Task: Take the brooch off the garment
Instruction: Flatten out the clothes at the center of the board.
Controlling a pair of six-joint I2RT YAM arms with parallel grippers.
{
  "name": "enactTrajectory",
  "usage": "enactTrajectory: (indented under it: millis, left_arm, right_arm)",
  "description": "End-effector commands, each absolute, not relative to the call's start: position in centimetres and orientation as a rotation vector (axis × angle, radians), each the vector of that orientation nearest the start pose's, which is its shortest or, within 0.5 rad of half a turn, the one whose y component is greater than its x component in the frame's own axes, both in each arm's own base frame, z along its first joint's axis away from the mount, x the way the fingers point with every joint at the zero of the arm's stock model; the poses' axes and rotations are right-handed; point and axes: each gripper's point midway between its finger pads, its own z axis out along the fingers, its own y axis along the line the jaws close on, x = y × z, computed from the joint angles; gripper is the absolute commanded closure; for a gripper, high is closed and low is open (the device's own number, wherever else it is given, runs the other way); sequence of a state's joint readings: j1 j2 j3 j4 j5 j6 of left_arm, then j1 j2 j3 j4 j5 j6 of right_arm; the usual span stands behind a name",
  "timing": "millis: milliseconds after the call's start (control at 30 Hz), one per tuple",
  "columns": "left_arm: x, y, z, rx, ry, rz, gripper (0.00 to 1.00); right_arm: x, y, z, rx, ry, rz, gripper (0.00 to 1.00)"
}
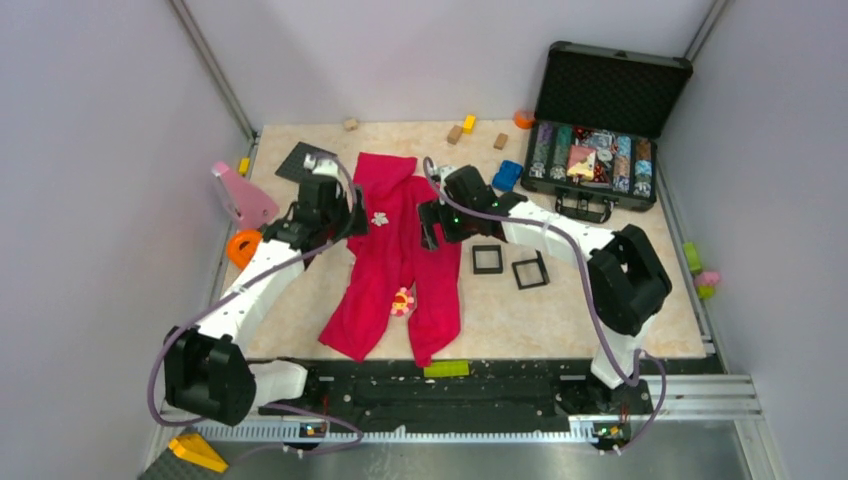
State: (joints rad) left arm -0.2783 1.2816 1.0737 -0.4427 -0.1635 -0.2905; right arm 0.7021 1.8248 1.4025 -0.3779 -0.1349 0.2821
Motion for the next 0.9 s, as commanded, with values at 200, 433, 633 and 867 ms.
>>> enactTrajectory:
  millis: [200,433,633,867]
  left_arm:
    - [29.7,-11.4,8.6,-0.240,2.398,-0.429,0.15]
    - [29.1,-11.0,6.1,-0.296,2.438,-0.445,0.44]
    - [29.9,-9.6,5.6,-0.392,2.436,-0.496,1.00]
    - [29.3,-2.2,9.5,-0.642,2.190,-0.215,1.00]
  right_arm:
    - [28.8,32.8,10.0,-0.500,2.388,0.668,0.17]
    - [25.0,33.3,7.8,-0.510,2.424,0.793,0.31]
    - [26.4,32.3,8.1,-0.436,2.420,0.720,0.89]
    - [31.2,27.9,10.6,-0.224,2.389,0.544,1.00]
